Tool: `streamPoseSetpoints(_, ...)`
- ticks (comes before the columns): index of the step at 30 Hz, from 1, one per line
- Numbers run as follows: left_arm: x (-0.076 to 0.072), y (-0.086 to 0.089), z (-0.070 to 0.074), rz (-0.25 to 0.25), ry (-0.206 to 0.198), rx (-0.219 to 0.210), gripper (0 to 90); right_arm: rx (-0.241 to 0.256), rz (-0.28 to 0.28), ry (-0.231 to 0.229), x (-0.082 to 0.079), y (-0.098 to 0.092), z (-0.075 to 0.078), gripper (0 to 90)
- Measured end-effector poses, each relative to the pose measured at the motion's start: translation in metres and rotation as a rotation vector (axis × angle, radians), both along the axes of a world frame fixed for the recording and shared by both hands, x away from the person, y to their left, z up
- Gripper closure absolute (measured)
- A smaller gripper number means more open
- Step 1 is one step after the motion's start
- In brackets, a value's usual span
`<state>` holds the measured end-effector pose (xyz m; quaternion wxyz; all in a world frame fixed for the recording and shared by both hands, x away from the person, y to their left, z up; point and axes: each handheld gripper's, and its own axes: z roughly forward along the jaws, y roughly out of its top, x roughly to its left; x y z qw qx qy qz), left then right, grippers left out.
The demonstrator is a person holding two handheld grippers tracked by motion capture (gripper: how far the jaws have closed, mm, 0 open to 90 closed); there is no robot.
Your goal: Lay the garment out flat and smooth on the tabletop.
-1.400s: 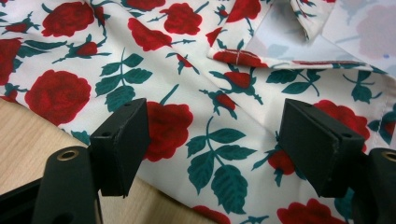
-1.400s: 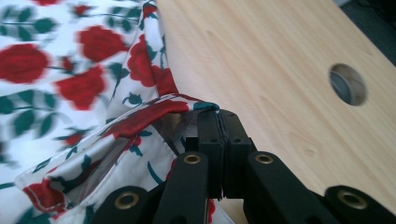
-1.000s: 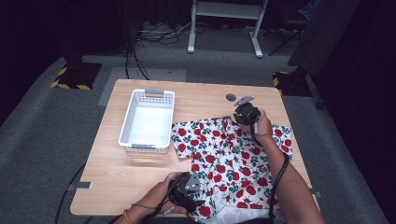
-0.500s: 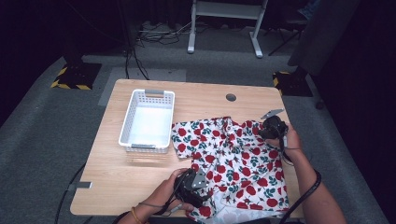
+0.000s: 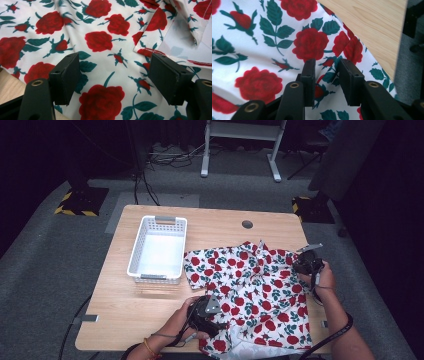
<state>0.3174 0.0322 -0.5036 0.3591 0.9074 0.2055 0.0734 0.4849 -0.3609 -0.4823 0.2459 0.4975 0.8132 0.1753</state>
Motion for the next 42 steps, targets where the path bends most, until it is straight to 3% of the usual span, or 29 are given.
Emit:
streamPoseSetpoints(5, 0.004, 0.001, 0.001, 0.020, -0.001, 0.009, 24.9, -0.044, -0.072, -0.023, 0.004, -0.005, -0.001, 67.2)
streamPoseSetpoints(9, 0.004, 0.002, 0.001, 0.036, -0.008, 0.015, 25.0, -0.038, -0.088, -0.024, 0.006, -0.007, -0.001, 66.7)
streamPoseSetpoints(11, 0.003, 0.003, 0.001, 0.025, -0.007, 0.012, 25.5, -0.007, -0.075, -0.021, 0.004, -0.007, -0.001, 64.6)
streamPoseSetpoints(14, -0.001, 0.004, 0.001, 0.023, -0.008, 0.013, 25.6, 0.065, -0.012, -0.058, -0.006, -0.004, 0.003, 60.9)
streamPoseSetpoints(17, -0.006, 0.007, 0.002, 0.009, -0.007, 0.020, 25.4, 0.099, 0.087, -0.079, -0.020, 0.007, 0.004, 56.8)
streamPoseSetpoints(20, -0.011, 0.010, 0.000, 0.017, -0.001, -0.001, 25.0, 0.115, 0.189, -0.061, -0.037, 0.021, 0.000, 51.3)
streamPoseSetpoints(21, -0.011, 0.010, 0.000, 0.017, -0.001, -0.001, 24.8, 0.115, 0.189, -0.061, -0.037, 0.021, 0.000, 51.3)
streamPoseSetpoints(23, -0.014, 0.011, -0.001, 0.020, -0.004, -0.008, 24.7, 0.115, 0.256, -0.046, -0.047, 0.033, -0.006, 47.8)
streamPoseSetpoints(25, -0.013, 0.010, -0.001, 0.021, -0.005, -0.005, 24.2, 0.114, 0.267, -0.063, -0.051, 0.040, -0.008, 46.2)
streamPoseSetpoints(31, -0.004, 0.008, -0.001, 0.036, -0.006, -0.001, 20.7, 0.170, 0.229, -0.039, -0.034, 0.042, -0.009, 44.4)
streamPoseSetpoints(34, 0.002, 0.012, -0.001, 0.050, -0.006, 0.004, 20.8, 0.171, 0.221, -0.038, -0.023, 0.046, -0.009, 43.5)
streamPoseSetpoints(37, 0.003, 0.017, -0.001, 0.044, -0.010, 0.001, 21.0, 0.158, 0.206, -0.027, -0.013, 0.048, -0.008, 38.6)
streamPoseSetpoints(42, -0.005, 0.024, -0.001, 0.006, -0.002, 0.001, 20.9, 0.077, 0.188, -0.049, -0.018, 0.046, -0.002, 29.7)
